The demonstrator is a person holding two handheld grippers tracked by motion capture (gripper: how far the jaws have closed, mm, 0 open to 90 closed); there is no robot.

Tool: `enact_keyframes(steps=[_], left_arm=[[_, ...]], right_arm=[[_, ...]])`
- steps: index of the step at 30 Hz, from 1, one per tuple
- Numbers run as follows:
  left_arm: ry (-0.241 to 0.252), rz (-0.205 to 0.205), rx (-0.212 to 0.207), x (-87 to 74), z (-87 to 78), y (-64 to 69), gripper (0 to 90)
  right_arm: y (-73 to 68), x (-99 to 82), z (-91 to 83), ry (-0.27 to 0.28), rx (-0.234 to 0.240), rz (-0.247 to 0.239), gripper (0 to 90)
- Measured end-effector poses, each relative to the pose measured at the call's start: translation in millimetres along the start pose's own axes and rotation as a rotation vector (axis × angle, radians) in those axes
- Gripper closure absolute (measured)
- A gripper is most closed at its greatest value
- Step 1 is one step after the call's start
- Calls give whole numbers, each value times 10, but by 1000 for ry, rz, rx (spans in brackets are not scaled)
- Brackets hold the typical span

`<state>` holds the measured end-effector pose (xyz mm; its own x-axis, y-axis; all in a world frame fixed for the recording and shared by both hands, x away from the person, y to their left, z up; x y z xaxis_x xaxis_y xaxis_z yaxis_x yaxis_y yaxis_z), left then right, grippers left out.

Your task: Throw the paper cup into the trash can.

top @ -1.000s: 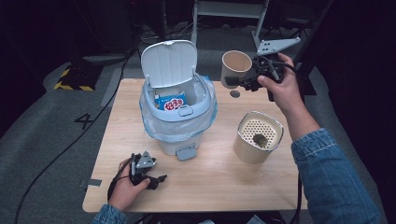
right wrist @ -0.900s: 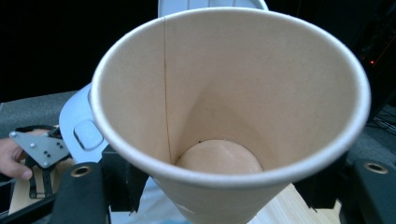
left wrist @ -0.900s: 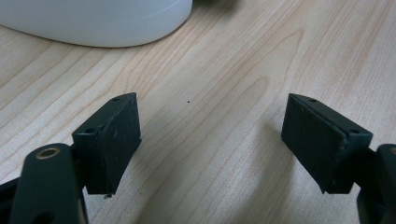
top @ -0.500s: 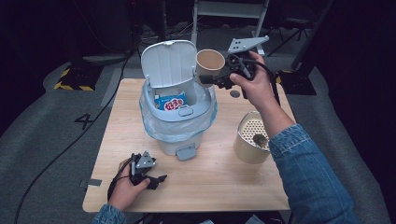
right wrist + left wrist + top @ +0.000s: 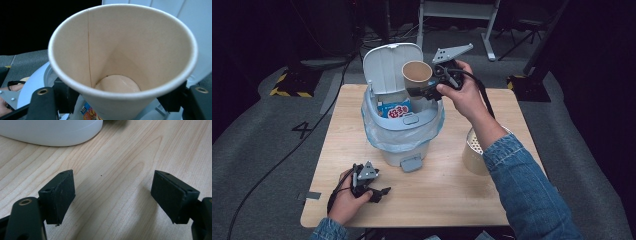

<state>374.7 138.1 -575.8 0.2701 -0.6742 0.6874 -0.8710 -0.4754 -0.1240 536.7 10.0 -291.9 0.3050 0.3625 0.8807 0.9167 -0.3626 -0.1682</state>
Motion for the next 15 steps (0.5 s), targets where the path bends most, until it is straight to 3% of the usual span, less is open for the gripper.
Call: enact_keyframes(steps=[7, 15], left_arm=[[-2, 4, 2, 0, 0, -2, 198], [-1, 2, 0, 0, 1, -2, 198]], right_arm=[[-32, -113, 181, -62, -9, -8, 299], [-6, -201, 270, -111, -39, -1, 297]])
Point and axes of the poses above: each handheld gripper's, and its own axes: z roughly forward along the jaws, x roughly out of its top, y roughly to its right, the point moved 10 cm from there along z, roughly forward along the jaws, and after that the axes turned 12 degrees about z, right-handed, at the moved point
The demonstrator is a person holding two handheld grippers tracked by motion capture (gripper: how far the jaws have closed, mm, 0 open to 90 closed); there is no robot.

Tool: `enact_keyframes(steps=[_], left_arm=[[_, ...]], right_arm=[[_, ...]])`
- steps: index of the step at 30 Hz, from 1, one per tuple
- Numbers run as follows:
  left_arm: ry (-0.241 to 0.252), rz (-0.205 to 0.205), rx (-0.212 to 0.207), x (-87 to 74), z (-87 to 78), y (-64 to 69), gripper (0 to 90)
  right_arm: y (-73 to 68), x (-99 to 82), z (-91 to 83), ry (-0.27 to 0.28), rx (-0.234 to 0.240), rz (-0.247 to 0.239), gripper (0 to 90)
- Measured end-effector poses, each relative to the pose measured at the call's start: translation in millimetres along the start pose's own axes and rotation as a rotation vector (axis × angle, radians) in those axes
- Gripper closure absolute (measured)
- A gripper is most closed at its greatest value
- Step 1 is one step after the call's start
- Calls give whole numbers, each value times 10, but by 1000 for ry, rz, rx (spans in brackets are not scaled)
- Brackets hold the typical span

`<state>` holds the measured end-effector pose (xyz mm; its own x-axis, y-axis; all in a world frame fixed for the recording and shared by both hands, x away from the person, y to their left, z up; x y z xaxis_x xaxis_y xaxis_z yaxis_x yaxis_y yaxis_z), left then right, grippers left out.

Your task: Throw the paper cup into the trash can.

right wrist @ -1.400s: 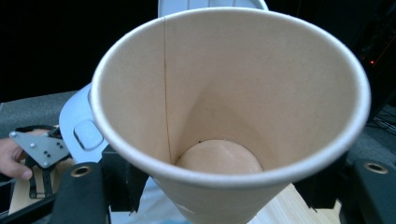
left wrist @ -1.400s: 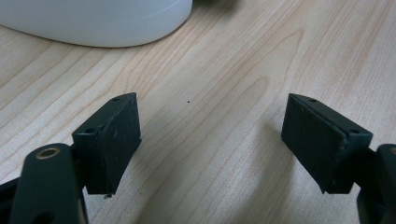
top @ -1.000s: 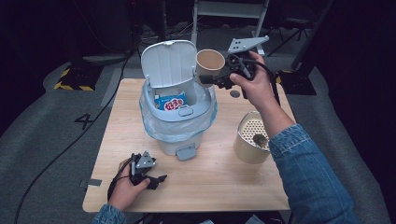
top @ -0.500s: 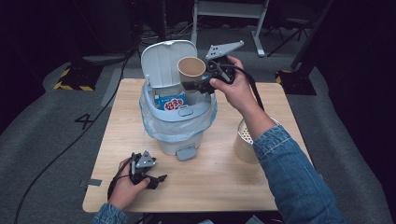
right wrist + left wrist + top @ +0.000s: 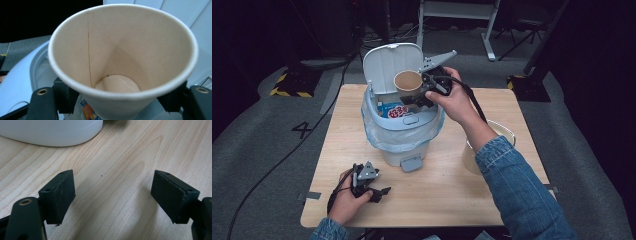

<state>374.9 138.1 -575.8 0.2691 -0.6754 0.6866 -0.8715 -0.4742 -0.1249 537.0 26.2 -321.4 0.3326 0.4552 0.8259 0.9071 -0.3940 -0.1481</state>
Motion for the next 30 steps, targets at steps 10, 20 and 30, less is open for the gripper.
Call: enact_keyframes(steps=[10, 20, 30], left_arm=[[0, 0, 2, 2, 1, -4, 198], [1, -1, 1, 2, 1, -4, 197], [3, 2, 1, -13, -9, -33, 198]], right_arm=[[20, 116, 23, 163, -6, 70, 126], [14, 145, -181, 177, -40, 50, 161], [-49, 31, -678, 139, -69, 8, 182]])
Point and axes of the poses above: each handheld gripper's, and its own axes: z roughly forward along the jaws, x roughly out of its top, y roughly to its right, the point moved 10 cm from there along z, roughly forward along the jaws, and after that the axes turned 12 degrees about z, right-handed, at the moved point
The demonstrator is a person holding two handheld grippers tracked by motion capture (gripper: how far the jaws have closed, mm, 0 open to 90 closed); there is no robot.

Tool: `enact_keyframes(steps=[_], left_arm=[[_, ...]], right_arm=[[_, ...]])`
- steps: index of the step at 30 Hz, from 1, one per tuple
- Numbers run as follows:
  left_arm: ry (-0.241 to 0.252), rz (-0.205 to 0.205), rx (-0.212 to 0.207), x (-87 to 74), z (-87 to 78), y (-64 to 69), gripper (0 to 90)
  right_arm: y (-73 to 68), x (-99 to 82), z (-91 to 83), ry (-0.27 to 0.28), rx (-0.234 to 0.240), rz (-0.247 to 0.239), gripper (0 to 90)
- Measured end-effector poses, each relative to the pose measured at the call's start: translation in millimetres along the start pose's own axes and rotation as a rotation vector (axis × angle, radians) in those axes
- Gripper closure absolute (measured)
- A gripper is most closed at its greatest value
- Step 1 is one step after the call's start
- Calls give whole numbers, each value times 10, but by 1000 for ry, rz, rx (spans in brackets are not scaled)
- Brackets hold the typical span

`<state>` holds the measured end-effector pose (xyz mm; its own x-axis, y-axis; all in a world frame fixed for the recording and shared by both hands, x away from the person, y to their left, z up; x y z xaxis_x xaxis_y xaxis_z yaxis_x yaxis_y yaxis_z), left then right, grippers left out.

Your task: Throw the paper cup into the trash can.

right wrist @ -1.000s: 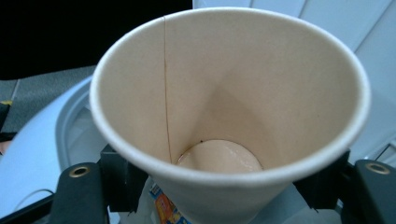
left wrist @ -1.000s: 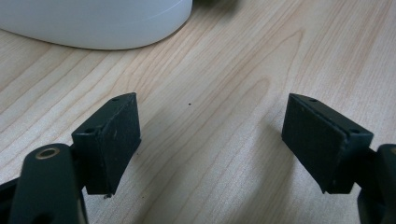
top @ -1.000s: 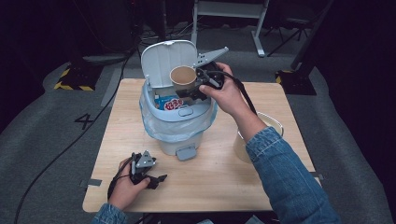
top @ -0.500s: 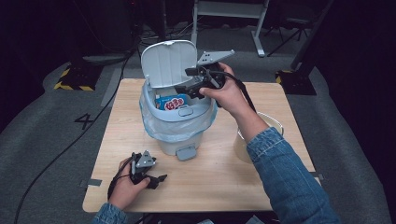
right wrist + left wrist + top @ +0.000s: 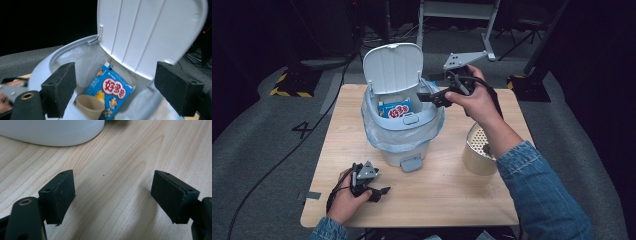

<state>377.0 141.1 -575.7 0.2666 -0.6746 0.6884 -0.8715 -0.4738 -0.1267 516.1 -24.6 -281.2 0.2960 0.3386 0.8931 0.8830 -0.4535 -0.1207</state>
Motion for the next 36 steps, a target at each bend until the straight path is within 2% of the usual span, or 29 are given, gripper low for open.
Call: enact_keyframes(steps=[3, 5, 6, 8, 9, 12, 13, 16, 17, 18, 20, 23, 25, 26, 29, 32, 36], left_arm=[[-2, -5, 2, -23, -16, -21, 198], [-4, -11, 10, -43, -33, -40, 197], [-6, -13, 12, -54, -43, -44, 197], [-4, -24, 15, -75, -59, -50, 197], [-6, -21, 16, -95, -78, -52, 197], [-6, -23, 20, -105, -87, -54, 197], [-7, -23, 23, -107, -89, -55, 197], [-7, -24, 22, -108, -90, -56, 196], [-7, -24, 22, -108, -90, -56, 196], [-7, -25, 21, -108, -90, -56, 196], [-7, -25, 22, -108, -90, -57, 196], [-7, -29, 24, -117, -98, -50, 198], [-8, -29, 27, -122, -103, -51, 198], [-8, -32, 27, -126, -107, -48, 198], [-10, -40, 33, -138, -118, -46, 198], [-13, -30, 38, -146, -127, -57, 198], [-9, -43, 38, -149, -129, -49, 198]], right_arm=[[56, -35, -195, -4, -27, -5, 182], [123, -85, -400, -2, -53, -4, 186], [123, -85, -400, -2, -53, -4, 186], [169, -128, -533, 3, -64, 1, 195], [233, -189, -666, -2, -85, 2, 208], [331, -297, -861, -17, -103, 4, 224], [331, -297, -861, -17, -103, 4, 224], [468, -445, -1106, -27, -131, 24, 230], [468, -445, -1106, -27, -131, 24, 230], [519, -517, -1223, -26, -142, 32, 231], [542, -556, -1279, -26, -147, 36, 233], [620, -738, -1493, -33, -169, 42, 258], [643, -783, -1544, -33, -177, 44, 258], [682, -877, -1636, -33, -190, 57, 258], [727, -1012, -1750, -30, -199, 71, 259], [746, -1095, -1813, -28, -205, 84, 258], [783, -1299, -1930, -27, -219, 102, 256]])
Point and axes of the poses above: each handheld gripper's, and its own axes: z roughly forward along the jaws, x roughly out of its top, y roughly to its right, the point moved 10 cm from there along z, roughly forward along the jaws, and after that the axes turned 12 degrees about z, right-handed, at the moved point
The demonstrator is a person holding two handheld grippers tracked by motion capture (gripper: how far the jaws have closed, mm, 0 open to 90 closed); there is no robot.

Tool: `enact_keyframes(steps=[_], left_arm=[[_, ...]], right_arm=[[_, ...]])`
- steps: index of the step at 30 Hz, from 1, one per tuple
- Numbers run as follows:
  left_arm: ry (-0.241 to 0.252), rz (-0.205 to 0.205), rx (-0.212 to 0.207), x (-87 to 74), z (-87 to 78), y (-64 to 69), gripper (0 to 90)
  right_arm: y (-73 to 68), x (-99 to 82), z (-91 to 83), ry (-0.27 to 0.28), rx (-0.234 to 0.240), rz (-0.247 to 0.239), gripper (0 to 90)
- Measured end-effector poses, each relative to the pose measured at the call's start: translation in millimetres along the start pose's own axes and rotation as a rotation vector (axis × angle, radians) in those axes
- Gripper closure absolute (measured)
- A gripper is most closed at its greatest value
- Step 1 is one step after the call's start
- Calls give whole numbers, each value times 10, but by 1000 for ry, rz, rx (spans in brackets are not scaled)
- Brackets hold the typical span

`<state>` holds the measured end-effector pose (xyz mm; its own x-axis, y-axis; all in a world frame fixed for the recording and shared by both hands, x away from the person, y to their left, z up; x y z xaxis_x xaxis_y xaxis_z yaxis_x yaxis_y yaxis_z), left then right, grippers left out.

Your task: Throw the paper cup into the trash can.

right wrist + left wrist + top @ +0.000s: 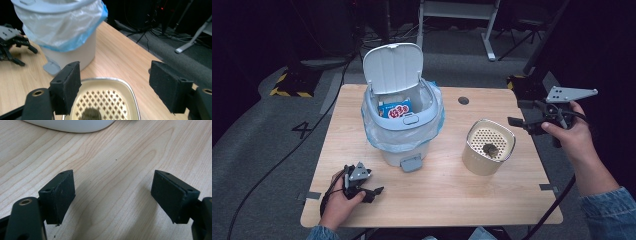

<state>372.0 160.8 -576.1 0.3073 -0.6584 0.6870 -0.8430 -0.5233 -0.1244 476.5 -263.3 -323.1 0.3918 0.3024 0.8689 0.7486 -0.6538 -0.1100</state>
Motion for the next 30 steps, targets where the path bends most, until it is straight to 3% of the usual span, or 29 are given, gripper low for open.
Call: enact_keyframes(steps=[6, 11, 14, 22, 30], left_arm=[[0, -1, 0, 0, 0, -1, 198], [0, -1, 0, 0, 0, -1, 197], [0, -1, -1, 0, 0, -1, 198], [0, -2, -1, 1, -1, -1, 198], [0, -22, 18, -14, -20, -15, 220]], right_arm=[[69, -242, -83, -24, -23, 22, 264], [105, -516, -153, -75, -30, 89, 275], [135, -708, -152, -103, -49, 102, 263], [196, -1168, -102, -124, -79, 116, 225], [215, -1732, 72, -185, -122, 122, 223]])
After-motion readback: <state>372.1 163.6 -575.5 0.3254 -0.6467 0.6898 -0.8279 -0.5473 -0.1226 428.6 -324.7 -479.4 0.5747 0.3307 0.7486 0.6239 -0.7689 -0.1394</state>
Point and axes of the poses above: each handheld gripper's, and its own axes: z roughly forward along the jaws, x roughly out of its top, y roughly to its right, the point moved 10 cm from there along z, roughly forward along the jaws, and after that the axes turned 12 degrees about z, right-handed, at the moved point
